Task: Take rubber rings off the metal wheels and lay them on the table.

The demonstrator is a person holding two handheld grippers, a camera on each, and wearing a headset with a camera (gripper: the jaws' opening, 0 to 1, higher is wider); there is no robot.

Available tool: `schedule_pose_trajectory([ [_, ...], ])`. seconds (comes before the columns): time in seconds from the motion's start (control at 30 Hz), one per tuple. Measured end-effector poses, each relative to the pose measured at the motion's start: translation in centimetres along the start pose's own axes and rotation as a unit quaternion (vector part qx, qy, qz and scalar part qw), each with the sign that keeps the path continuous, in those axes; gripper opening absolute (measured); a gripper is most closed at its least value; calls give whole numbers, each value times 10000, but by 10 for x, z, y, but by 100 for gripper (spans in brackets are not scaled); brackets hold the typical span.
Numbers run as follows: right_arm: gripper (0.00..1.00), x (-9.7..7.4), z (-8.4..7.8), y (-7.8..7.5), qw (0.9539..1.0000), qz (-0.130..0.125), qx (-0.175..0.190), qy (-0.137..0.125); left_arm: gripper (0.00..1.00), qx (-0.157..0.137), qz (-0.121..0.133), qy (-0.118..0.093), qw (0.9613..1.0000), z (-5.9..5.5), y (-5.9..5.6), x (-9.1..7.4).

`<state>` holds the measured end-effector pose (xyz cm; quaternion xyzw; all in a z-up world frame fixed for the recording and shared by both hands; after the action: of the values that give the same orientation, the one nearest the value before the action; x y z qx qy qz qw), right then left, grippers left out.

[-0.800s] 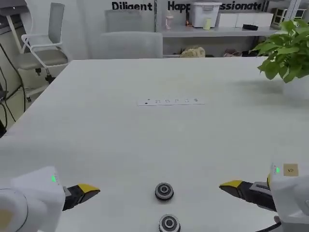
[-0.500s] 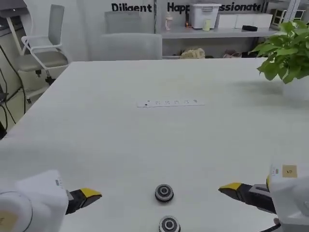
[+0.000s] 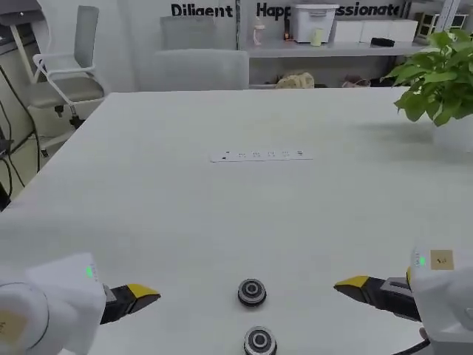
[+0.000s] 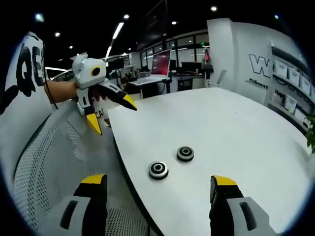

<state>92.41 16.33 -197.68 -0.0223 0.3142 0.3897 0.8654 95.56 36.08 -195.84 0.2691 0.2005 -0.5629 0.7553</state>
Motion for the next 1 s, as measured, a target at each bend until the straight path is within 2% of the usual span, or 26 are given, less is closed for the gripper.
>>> schedule_pose_trajectory([
  [0.13, 86, 1, -2, 1, 9999, 4, -117, 78, 66, 54, -28, 16, 10000, 0, -1, 1],
  [0.4, 85, -1, -1, -2, 9999, -25, -94, 35, 65, 47, -123, -12, 9999, 1, -3, 2],
  [0.67, 85, -2, 3, -3, 9999, 10, -150, -34, 65, -18, -300, -25, 9995, 2, -5, 4],
  [0.77, 85, -3, 5, -3, 9999, 23, -95, -60, 65, -80, -354, -90, 9993, 5, -5, 3],
  [1.0, 86, -2, 7, -1, 9998, 110, -153, -3, 65, -158, -402, -131, 9990, 7, -3, 3],
])
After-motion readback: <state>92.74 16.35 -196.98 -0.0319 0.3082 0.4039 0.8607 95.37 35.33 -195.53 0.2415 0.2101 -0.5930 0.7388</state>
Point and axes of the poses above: the centre of the closed fingertips' face, and the gripper's own axes: x roughly forward along the fingers, y roughly to its left, z roughly out of its top, the point moved 4 cm from there along -x, roughly backward along the fingers, and after that the axes turned 11 degrees about x, right-handed, at the moved point
